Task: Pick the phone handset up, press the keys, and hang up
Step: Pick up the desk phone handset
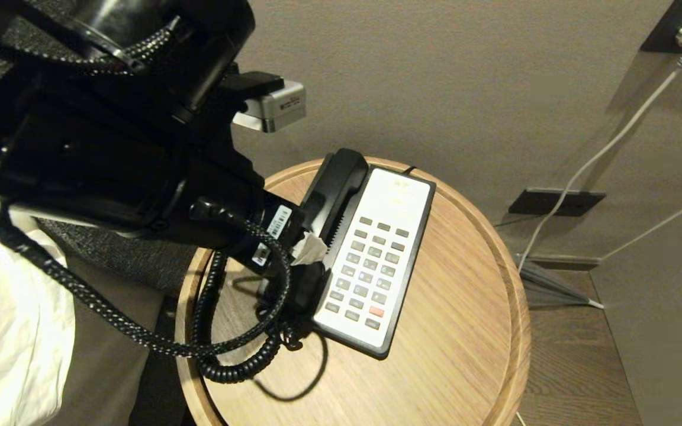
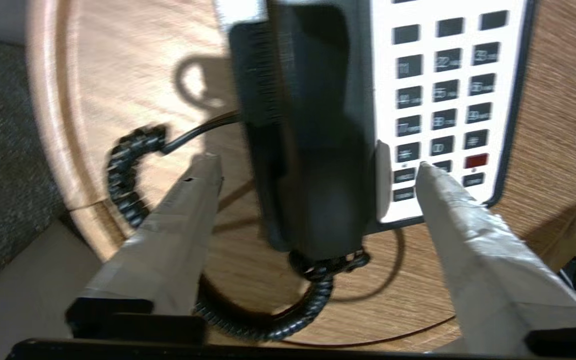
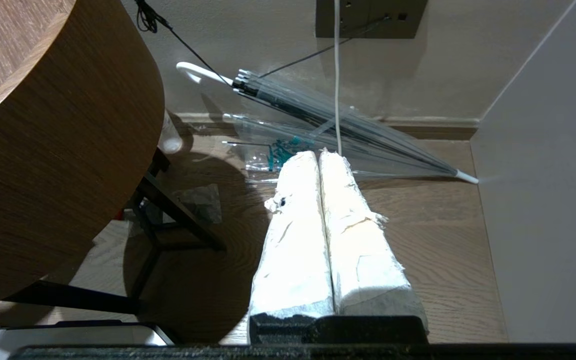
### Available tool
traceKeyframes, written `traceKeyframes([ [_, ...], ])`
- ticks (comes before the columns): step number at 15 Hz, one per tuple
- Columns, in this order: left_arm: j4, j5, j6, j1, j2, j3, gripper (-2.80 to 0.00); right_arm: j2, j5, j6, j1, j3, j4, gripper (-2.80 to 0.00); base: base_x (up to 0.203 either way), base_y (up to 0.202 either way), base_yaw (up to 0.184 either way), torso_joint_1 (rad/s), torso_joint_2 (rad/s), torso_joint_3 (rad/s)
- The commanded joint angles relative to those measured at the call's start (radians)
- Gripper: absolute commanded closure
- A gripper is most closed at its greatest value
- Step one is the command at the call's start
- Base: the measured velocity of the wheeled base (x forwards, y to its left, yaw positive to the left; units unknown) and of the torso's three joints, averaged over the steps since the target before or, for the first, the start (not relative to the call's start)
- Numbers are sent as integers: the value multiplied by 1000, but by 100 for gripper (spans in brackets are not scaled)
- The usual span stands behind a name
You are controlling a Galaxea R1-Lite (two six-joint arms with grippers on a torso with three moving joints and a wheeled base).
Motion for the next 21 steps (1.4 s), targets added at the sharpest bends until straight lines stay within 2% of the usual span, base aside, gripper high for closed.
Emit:
traceKeyframes([
  [1, 3, 3, -1, -15, 23, -9, -280, 0, 0, 0, 0, 20, 0, 0, 0, 0, 0, 0, 0, 0],
  [5, 5, 57, 14, -24, 50, -27, -280, 0, 0, 0, 0, 20, 0, 0, 0, 0, 0, 0, 0, 0],
  [9, 6, 83, 14, -24, 62, -24, -280, 1, 0, 0, 0, 20, 0, 0, 0, 0, 0, 0, 0, 0],
  [21, 5, 84, 2, -17, 79, -21, -280, 0, 0, 0, 0, 20, 0, 0, 0, 0, 0, 0, 0, 0],
])
